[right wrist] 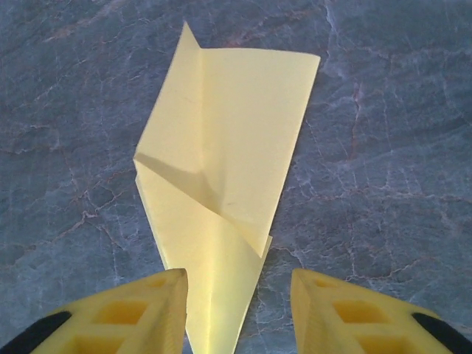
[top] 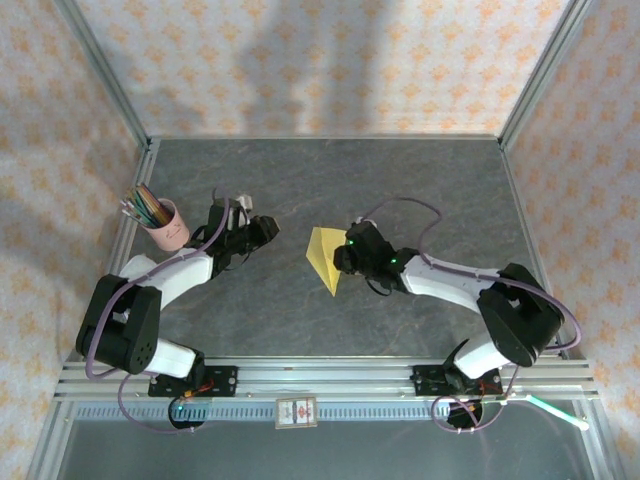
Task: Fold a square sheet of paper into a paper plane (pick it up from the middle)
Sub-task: Fourth fold the wing at the center of the table.
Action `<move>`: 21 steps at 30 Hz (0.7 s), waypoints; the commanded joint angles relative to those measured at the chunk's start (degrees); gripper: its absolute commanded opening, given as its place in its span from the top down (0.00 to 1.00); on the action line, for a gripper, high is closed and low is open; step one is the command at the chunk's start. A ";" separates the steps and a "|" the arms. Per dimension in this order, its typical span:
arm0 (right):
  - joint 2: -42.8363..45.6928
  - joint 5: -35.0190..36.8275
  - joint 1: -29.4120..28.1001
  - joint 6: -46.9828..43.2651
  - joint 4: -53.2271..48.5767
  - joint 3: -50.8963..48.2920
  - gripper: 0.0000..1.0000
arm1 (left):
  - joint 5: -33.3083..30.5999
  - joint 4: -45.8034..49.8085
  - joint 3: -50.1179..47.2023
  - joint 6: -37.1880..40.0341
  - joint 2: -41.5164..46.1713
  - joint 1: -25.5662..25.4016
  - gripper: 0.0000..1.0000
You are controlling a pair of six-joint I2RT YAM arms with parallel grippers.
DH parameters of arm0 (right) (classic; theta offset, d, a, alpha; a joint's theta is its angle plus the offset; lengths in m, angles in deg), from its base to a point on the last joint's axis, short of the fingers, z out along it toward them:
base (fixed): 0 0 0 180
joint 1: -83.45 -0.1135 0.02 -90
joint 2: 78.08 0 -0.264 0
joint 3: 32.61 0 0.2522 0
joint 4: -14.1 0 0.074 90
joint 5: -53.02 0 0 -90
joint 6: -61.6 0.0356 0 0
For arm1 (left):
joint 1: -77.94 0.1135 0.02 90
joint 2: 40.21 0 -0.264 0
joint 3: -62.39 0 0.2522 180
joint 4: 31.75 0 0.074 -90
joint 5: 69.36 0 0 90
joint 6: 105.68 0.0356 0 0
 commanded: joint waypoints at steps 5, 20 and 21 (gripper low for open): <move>-4.52 -5.80 1.55 1.67 8.50 -0.88 0.57 | 1.04 -1.15 0.83 0.69 -1.90 -1.25 0.70; -13.44 -6.72 3.72 0.25 11.71 3.00 0.60 | 1.31 -0.54 1.96 1.22 -2.97 -1.89 0.70; -13.77 -6.92 3.72 0.34 11.86 3.01 0.60 | 1.39 -0.63 2.02 1.22 -3.10 -1.92 0.71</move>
